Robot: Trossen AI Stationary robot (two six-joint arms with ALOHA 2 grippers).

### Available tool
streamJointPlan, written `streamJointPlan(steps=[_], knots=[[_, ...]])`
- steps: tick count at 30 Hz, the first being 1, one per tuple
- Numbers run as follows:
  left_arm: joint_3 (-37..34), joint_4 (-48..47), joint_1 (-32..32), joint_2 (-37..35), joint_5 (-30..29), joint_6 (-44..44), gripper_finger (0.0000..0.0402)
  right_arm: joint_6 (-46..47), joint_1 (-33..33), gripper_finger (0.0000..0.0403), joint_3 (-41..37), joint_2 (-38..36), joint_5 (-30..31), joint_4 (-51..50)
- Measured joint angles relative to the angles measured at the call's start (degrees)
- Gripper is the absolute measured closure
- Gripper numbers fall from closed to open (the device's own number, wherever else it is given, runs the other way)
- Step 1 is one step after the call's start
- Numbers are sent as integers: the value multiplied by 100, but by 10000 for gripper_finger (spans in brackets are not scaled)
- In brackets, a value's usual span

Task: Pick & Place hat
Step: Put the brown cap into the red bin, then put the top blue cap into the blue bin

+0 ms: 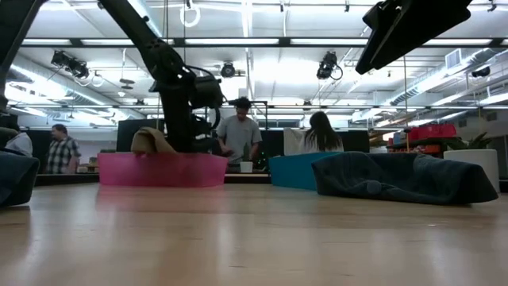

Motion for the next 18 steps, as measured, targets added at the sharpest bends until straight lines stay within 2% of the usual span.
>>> streamJointPlan(steps=[6, 13, 18], knots=[[-14, -253, -69, -765, 100, 156, 393, -1, 0, 208, 0, 0, 0, 2], [-14, -1206, -101, -1780, 123, 442, 390, -77, 0, 208, 0, 0, 0, -15], [-12, -1417, -170, -2356, 116, 740, 359, -196, 0, 208, 0, 0, 2, -19]])
